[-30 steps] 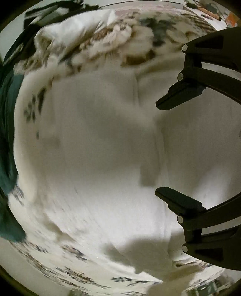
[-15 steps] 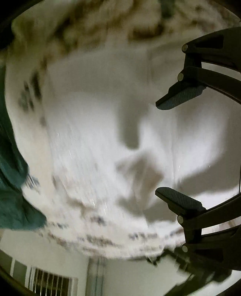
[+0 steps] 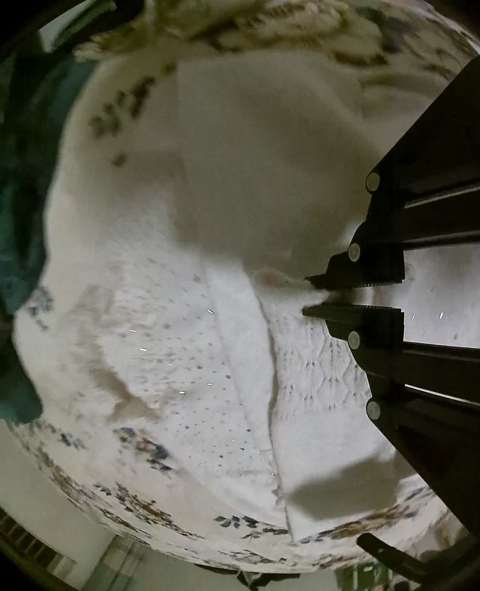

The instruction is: Fold small clothes

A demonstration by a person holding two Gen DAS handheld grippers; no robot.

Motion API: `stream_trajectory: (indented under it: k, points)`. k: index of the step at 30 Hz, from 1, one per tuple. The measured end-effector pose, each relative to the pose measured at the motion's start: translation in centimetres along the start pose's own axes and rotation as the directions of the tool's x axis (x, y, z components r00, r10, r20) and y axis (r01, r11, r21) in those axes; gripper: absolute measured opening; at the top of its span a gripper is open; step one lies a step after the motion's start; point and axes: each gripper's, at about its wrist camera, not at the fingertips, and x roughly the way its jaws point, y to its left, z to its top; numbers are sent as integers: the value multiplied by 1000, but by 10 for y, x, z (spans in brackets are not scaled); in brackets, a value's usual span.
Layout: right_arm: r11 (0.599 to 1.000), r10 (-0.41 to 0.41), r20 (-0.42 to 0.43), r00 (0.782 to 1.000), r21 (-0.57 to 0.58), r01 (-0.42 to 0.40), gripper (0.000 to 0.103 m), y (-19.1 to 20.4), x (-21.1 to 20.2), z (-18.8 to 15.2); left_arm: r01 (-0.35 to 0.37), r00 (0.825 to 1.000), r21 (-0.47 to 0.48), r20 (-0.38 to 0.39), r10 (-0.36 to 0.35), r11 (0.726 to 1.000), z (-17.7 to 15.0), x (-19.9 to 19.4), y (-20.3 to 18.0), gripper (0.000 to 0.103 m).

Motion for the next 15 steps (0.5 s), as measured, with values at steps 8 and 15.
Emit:
stream_trajectory:
  k: [8,15]
  points:
    - [994,-96,58,994,51,93,7,-53,-44,19,35,999,65,12,-36,997,2,0,-29,88]
    - [981,-183,66,981,84,177,7,-113,-60,26,47,999,78,-1,-47,996,9,11,-42,88]
